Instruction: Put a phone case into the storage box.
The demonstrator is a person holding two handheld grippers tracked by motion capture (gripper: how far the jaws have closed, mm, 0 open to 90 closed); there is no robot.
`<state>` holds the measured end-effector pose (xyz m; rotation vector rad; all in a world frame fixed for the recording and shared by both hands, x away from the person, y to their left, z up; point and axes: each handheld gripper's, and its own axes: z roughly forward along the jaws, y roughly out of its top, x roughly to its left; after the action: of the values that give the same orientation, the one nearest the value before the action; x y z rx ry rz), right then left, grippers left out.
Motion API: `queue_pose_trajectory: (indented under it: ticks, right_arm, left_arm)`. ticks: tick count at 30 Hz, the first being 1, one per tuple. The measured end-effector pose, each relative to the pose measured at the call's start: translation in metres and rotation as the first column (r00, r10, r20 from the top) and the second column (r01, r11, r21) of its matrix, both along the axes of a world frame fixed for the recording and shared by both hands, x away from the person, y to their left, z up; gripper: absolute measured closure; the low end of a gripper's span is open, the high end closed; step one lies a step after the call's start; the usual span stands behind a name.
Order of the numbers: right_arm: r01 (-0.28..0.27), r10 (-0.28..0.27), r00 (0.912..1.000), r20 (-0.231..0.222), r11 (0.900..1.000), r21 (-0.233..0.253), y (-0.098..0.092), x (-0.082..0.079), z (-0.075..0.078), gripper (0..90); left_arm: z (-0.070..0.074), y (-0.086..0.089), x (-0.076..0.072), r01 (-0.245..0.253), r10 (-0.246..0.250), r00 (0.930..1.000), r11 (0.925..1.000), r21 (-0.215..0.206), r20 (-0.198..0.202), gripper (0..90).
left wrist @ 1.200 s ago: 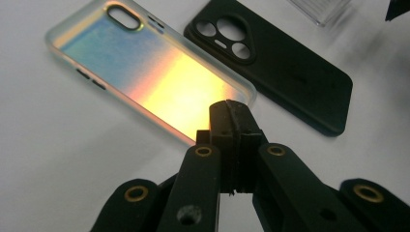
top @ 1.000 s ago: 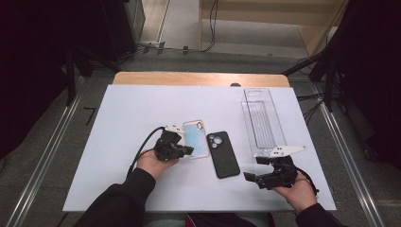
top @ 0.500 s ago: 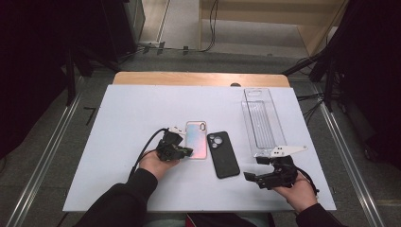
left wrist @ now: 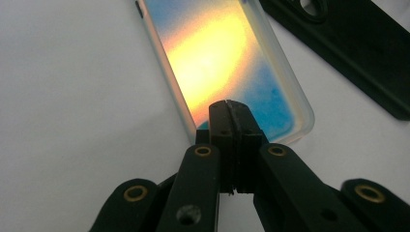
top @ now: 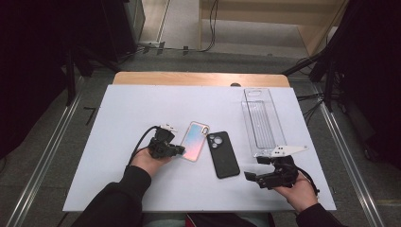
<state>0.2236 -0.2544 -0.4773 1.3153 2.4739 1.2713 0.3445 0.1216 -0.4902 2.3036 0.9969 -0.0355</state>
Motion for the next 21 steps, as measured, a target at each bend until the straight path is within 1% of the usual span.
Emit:
queue_pose_trajectory:
  ticks: [5,7,8,11,12,16,17,18,21]
  right_arm:
    - [0.001,-0.001,1.0,-0.001,1.0,-0.001,0.0,0.0,0.0,13.0]
    - [0.0,0.0,1.0,0.0,1.0,-0.001,0.0,0.0,0.0,13.0]
    - [0.0,0.0,1.0,0.0,1.0,-0.001,0.0,0.0,0.0,13.0]
    - [0.006,-0.006,1.0,0.0,1.0,0.002,-0.001,0.0,0.0,13.0]
    - [0.006,-0.006,1.0,0.0,1.0,0.002,-0.001,0.0,0.0,13.0]
    - [0.007,-0.007,1.0,0.002,1.0,0.005,-0.002,0.0,0.001,13.1]
    - [0.01,-0.01,0.9999,0.005,1.0,0.007,-0.002,0.0,0.001,13.1]
    - [0.01,-0.01,0.9999,0.005,1.0,0.007,-0.002,0.0,0.001,13.1]
    - [0.01,-0.01,0.9999,0.004,1.0,0.006,-0.002,0.0,0.001,13.0]
  left_arm:
    - [0.001,0.012,0.0,-0.008,0.008,0.9999,0.9999,0.009,-0.011,90.0]
    - [0.003,0.02,0.001,-0.014,0.015,0.9996,0.9998,0.01,-0.024,90.0]
    - [0.003,0.02,0.001,-0.014,0.015,0.9996,0.9998,0.01,-0.024,90.0]
    - [0.004,0.033,0.001,-0.031,0.032,0.9987,0.9995,0.006,-0.039,90.0]
    - [0.004,0.033,0.001,-0.031,0.032,0.9987,0.9995,0.006,-0.039,90.0]
    - [0.005,0.048,-0.001,-0.035,0.036,0.9986,0.9993,0.012,-0.038,90.0]
    - [0.006,0.054,-0.002,-0.042,0.042,0.9983,0.999,0.013,-0.041,89.7]
    - [0.006,0.054,-0.002,-0.042,0.042,0.9983,0.999,0.013,-0.041,89.6]
    - [0.007,0.063,-0.007,-0.046,0.047,0.9978,0.9988,0.019,-0.047,89.7]
